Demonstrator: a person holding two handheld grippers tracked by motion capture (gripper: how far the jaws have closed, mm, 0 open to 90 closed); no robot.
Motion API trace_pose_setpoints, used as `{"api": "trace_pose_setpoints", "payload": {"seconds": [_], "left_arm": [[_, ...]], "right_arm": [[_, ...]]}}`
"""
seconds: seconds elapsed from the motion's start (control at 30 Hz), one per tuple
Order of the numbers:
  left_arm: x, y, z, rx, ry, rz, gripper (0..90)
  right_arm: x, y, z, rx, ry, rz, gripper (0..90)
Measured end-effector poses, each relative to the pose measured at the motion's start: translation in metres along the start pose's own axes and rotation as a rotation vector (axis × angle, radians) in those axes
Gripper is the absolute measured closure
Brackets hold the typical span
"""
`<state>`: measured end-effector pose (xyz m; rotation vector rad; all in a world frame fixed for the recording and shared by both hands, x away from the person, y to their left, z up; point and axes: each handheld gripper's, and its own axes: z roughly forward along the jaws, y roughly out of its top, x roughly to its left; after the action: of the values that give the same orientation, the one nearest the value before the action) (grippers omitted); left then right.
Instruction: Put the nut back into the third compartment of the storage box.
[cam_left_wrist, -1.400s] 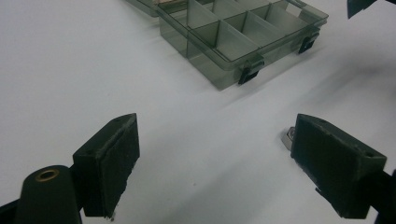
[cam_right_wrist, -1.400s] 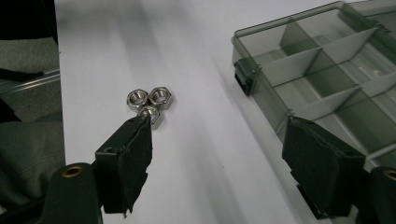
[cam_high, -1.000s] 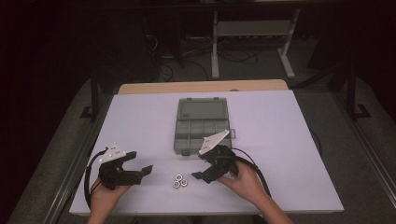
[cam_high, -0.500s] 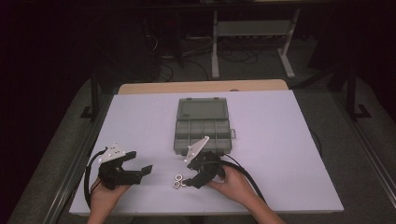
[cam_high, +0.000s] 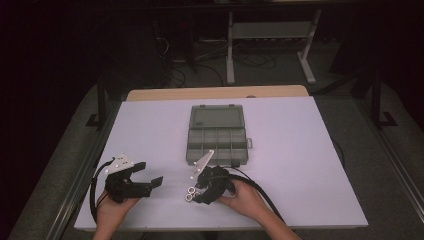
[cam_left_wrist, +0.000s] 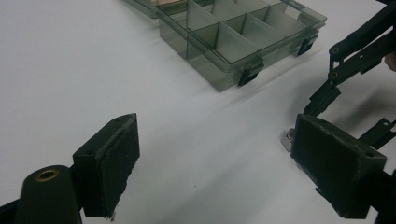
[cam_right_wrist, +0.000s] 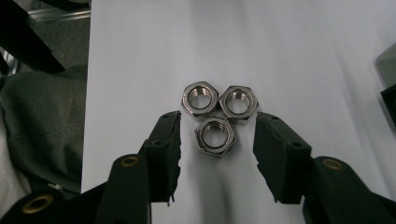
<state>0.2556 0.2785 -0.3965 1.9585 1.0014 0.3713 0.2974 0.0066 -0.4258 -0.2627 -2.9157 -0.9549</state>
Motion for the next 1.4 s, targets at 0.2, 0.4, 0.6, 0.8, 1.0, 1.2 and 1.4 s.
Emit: {"api": "trace_pose_setpoints", "payload": {"seconds": [0.2, 0.4, 0.6, 0.8, 1.0, 1.2, 1.4], "left_arm": [[0.001, 0.0, -0.001, -0.004, -0.002, -0.007, 15.2], [0.001, 0.0, -0.001, -0.01, -0.001, -0.012, 15.2], [0.001, 0.0, -0.001, -0.006, -0.009, -0.008, 15.2], [0.001, 0.0, -0.001, -0.003, -0.007, -0.007, 15.2], [0.001, 0.0, -0.001, -0.007, -0.007, -0.008, 15.2], [0.001, -0.001, -0.001, -0.008, -0.006, -0.011, 15.2], [0.001, 0.0, -0.001, -0.004, -0.007, -0.005, 15.2]], "right_arm": [[0.003, 0.001, 0.006, 0.025, -0.018, -0.038, 58.8], [0.008, 0.002, 0.007, 0.036, -0.055, -0.075, 64.9], [0.011, 0.001, 0.008, 0.061, -0.075, -0.104, 68.3], [0.01, 0.001, 0.008, 0.064, -0.071, -0.102, 69.1], [0.01, 0.001, 0.008, 0.066, -0.066, -0.1, 69.2], [0.009, 0.0, 0.006, 0.074, -0.04, -0.082, 69.2], [0.004, -0.001, -0.001, 0.054, -0.024, -0.063, 69.2]]}}
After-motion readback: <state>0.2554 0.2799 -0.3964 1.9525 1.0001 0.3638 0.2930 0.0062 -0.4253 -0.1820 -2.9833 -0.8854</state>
